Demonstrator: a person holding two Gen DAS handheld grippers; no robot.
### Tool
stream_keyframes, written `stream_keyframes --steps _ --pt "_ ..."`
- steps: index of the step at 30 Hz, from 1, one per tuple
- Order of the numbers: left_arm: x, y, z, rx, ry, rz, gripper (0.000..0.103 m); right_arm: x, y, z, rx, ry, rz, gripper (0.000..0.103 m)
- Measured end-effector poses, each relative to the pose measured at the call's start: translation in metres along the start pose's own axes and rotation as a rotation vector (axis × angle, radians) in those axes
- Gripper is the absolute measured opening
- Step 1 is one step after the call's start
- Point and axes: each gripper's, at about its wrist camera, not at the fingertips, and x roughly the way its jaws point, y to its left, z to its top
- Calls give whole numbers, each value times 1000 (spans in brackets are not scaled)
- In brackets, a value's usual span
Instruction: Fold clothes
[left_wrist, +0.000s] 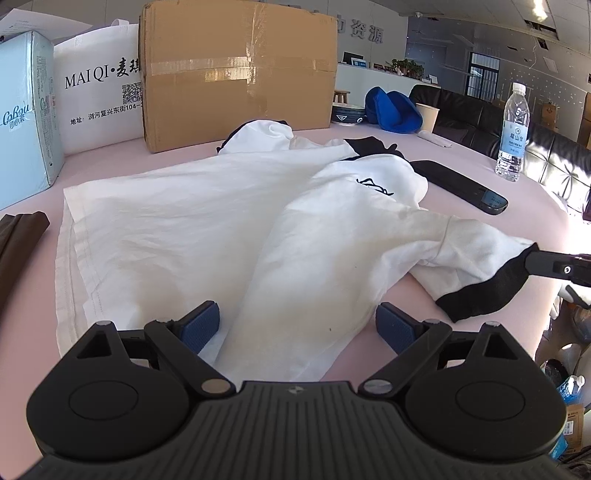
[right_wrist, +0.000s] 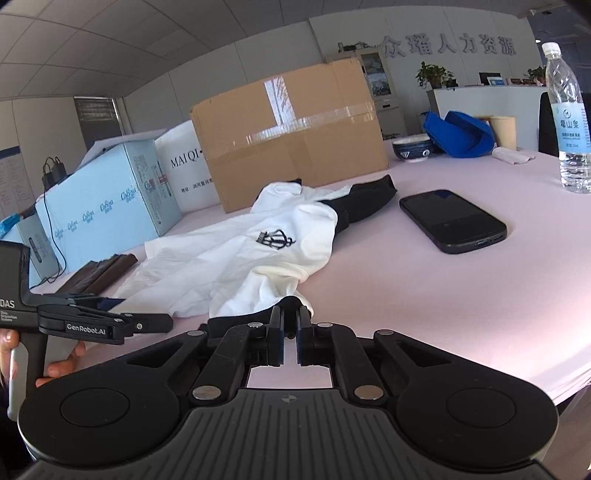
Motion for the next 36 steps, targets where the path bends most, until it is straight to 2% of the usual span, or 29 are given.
stream_keyframes --steps 4,7,13,17,21,28,30,32,36 --pt "-2 2 -1 -17 -7 -5 91 -27 6 9 6 -69 -21 4" --pt "-4 2 -2 -24 -14 -12 91 -43 4 9 15 -92 -72 4" --pt "-7 1 -4 -11 -19 -35 91 -48 -18 -13 74 -34 -117 4" --pt "-6 -1 -4 2 -17 -29 91 -36 -21 -29 89 43 -121 4" --pt "-6 -1 -4 3 -17 -27 91 -32 -19 -34 83 86 -98 10" --pt "-7 -2 -6 4 -21 -21 91 -34 -9 -38 13 99 -50 24" --pt "-10 -5 -10 14 -27 -22 91 -30 -8 -37 -4 96 -66 27" --pt "-12 -9 -12 39 -32 -26 91 -26 -8 -36 -13 84 -94 27" --pt "-17 -27 -18 142 -63 -57 91 -17 -17 -31 12 79 -87 27"
